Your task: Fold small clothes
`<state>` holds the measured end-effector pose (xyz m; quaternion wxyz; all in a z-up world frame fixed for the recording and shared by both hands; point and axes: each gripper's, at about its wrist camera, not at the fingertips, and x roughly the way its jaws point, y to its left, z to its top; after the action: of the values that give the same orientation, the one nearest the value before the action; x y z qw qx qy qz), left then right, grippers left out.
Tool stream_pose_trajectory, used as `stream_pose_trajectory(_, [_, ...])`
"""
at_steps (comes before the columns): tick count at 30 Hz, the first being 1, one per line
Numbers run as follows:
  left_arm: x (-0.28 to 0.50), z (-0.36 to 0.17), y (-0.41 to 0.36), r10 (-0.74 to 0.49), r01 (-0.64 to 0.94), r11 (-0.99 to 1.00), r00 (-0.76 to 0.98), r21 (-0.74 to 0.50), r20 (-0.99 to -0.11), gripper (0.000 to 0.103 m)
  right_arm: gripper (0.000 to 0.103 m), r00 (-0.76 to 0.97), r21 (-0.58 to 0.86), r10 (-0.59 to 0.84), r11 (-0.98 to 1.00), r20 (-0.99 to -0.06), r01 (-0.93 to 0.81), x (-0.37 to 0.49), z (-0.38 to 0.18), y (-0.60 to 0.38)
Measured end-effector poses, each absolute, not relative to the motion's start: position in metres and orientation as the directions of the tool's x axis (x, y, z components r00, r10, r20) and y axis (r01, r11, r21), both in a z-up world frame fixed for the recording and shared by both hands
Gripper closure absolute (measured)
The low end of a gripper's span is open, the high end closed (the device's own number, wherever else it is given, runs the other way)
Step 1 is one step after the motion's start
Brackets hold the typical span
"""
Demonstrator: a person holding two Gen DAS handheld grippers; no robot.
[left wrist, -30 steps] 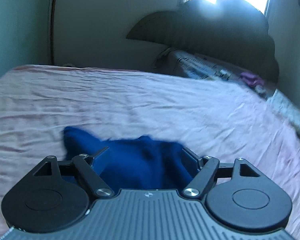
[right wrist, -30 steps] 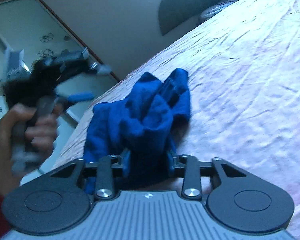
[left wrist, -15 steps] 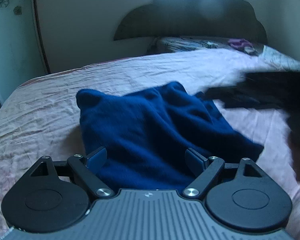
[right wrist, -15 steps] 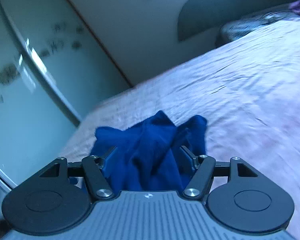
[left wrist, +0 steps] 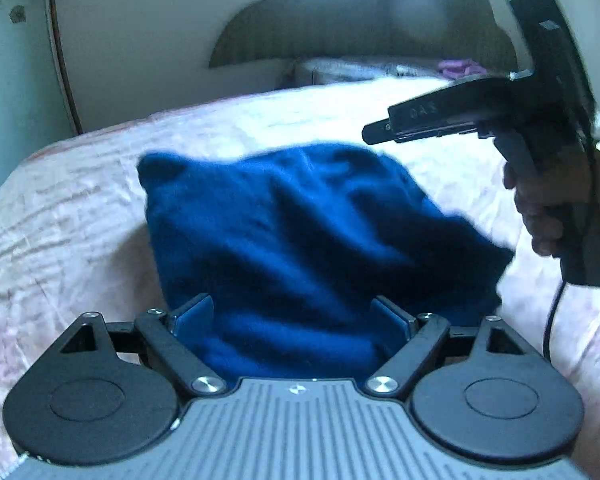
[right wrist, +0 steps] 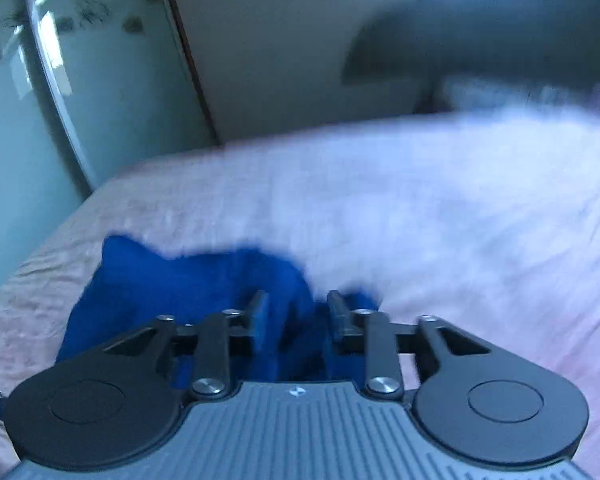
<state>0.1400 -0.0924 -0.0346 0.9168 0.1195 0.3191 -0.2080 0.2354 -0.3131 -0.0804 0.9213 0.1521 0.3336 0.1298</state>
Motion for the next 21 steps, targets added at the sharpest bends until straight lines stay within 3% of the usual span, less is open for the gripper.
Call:
stream_pose_trajectory(3, [0.16,-0.023,-0.092,-0.284,0.425,0.9,0.739,0.096,-0.612,0.009,0.07,0.724,0.346,0.422,0.9,-0.546,-0.264,0.24,-0.063,-0.298])
stream_pose_trajectory(7, [0.206,-0.015,-0.09,-0.202,0.334,0.937,0.761,0.105,-0.617,0.009,0.07,0.592,0.335,0.52,0.853,-0.616,-0.4,0.271,-0.072,-0.264])
stream_pose_trajectory(9, [0.233,-0.016,-0.086,-0.17,0.281,0.956,0.759,0.082,-0.628,0.008,0.07,0.577,0.269,0.463,0.879,-0.673,-0.393,0.29,-0.086,-0.248])
stream_pose_trajectory(12, [0.28,-0.032,-0.084,-0.118,0.23,0.97,0.717,0.074,-0.687,0.006,0.071,0.562,0.281,0.433,0.898,-0.704,-0.34,0.316,-0.107,-0.247])
stream_pose_trajectory(14, [0.299,-0.045,-0.082,-0.111,0.227,0.972,0.683,0.065,-0.721,0.007,0.059,0.569,0.295,0.421,0.906,-0.706,-0.304,0.326,-0.114,-0.252])
stream_pose_trajectory(18, [0.296,-0.045,-0.076,-0.14,0.213,0.977,0.685,0.013,-0.715,0.007,0.058,0.631,0.248,0.364,0.931,-0.685,-0.267,0.309,-0.102,-0.262])
stream_pose_trajectory(21, [0.284,-0.043,-0.078,-0.147,0.217,0.976,0.701,0.012,-0.698,0.007,0.058,0.653,0.27,0.413,0.911,-0.635,-0.313,0.282,-0.086,-0.272])
